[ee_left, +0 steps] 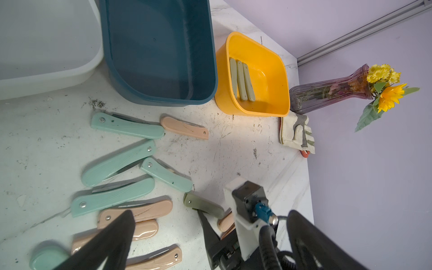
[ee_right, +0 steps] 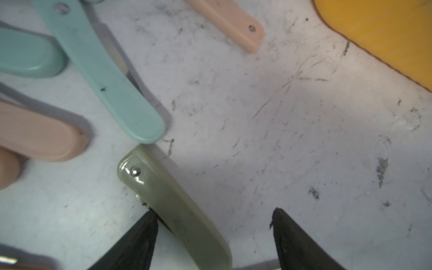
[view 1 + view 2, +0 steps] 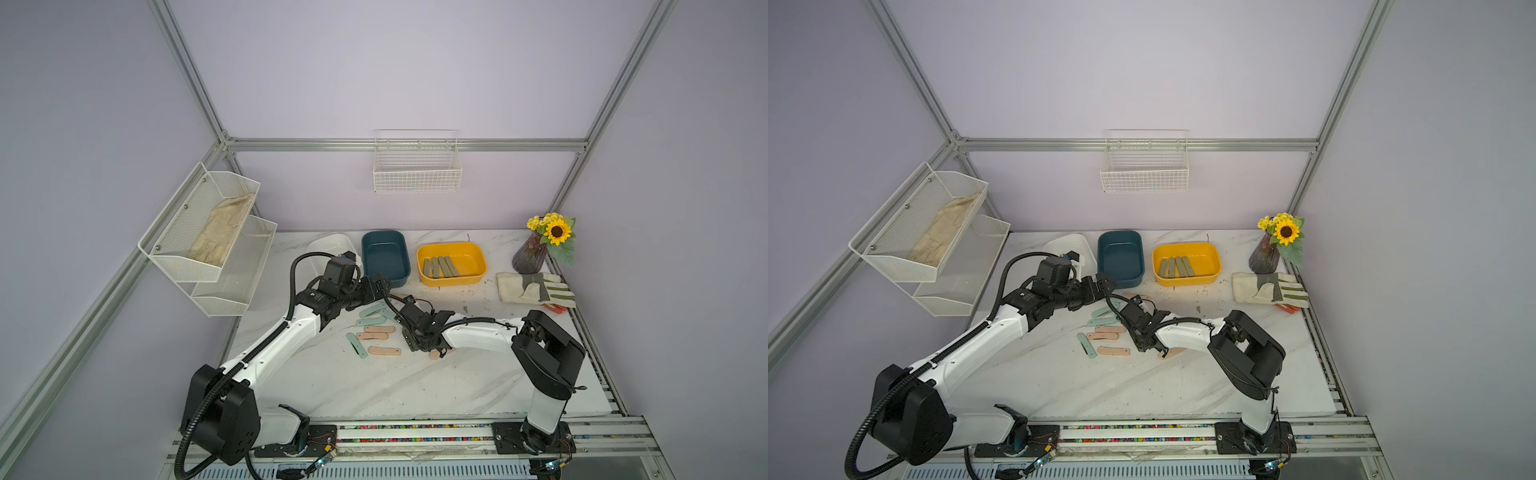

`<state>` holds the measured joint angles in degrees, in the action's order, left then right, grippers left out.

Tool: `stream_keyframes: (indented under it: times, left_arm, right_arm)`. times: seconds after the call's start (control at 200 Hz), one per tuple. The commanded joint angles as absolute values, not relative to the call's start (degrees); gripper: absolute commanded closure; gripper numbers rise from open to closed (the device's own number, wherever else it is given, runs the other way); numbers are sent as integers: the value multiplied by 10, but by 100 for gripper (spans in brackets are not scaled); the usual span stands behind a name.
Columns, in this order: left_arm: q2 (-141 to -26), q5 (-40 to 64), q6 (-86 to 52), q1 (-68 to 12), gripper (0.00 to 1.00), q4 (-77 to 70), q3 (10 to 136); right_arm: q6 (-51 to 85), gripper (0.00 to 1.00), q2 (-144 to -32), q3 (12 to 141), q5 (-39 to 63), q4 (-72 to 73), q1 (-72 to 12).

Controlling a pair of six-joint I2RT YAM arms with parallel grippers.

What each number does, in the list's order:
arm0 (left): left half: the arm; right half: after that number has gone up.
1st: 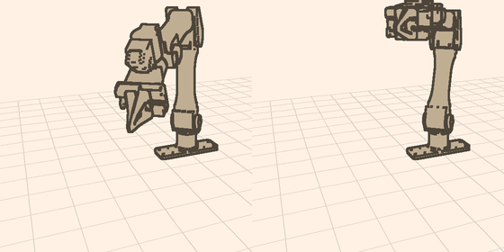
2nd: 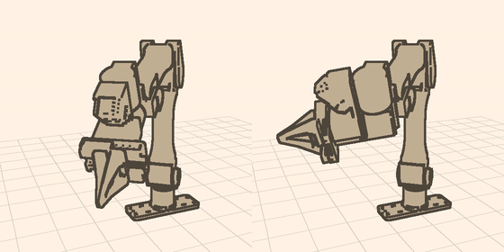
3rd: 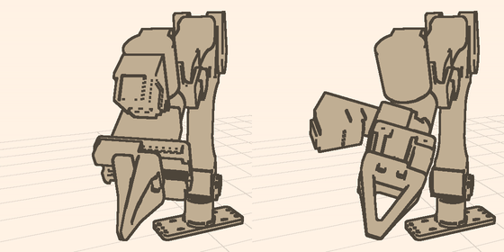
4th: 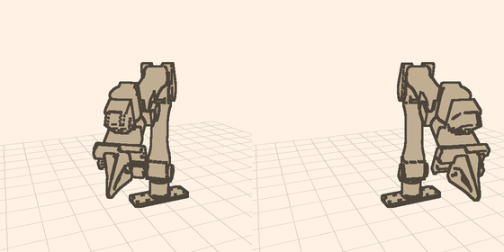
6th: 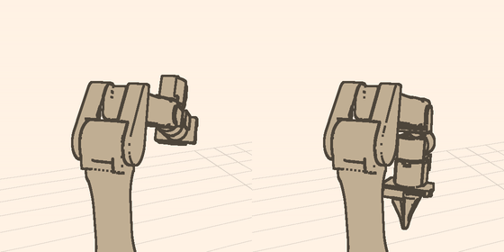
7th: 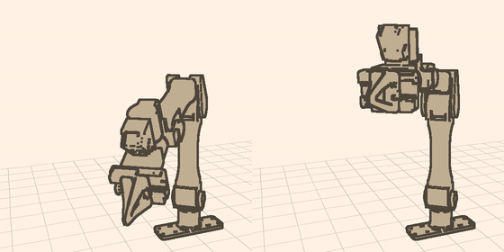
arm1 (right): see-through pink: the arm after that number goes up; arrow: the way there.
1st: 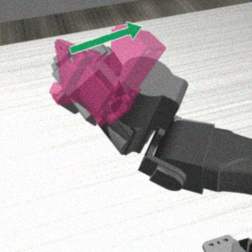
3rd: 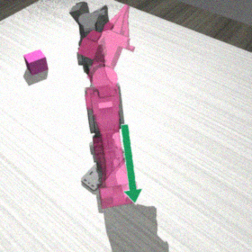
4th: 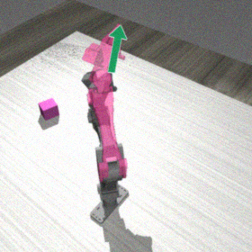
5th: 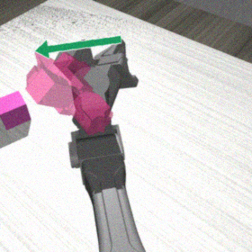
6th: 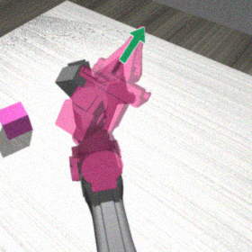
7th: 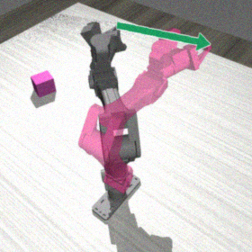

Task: Place the fruit knives into the storage box by color
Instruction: Pick up the fruit knife from the center of the board.

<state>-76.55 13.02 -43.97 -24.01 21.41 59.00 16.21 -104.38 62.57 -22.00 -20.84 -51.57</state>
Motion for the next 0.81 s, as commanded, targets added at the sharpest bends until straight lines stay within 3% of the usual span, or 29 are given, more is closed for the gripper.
stream_keyframes:
  times: [0.0,0.515,0.69,0.8]
  left_arm:
    - [-758,138,-439,-237,0,197,569]
    - [-760,142,-442,-237,0,192,567]
    - [-759,142,-443,-237,0,192,565]
    - [-759,142,-443,-237,0,192,565]
  right_arm:
    - [160,22,-1052,637,-210,-190,-484]
    - [156,30,-1063,610,-113,-143,-441]
    - [156,37,-1078,621,-107,-141,-422]
    - [161,48,-1086,627,-107,-142,-412]
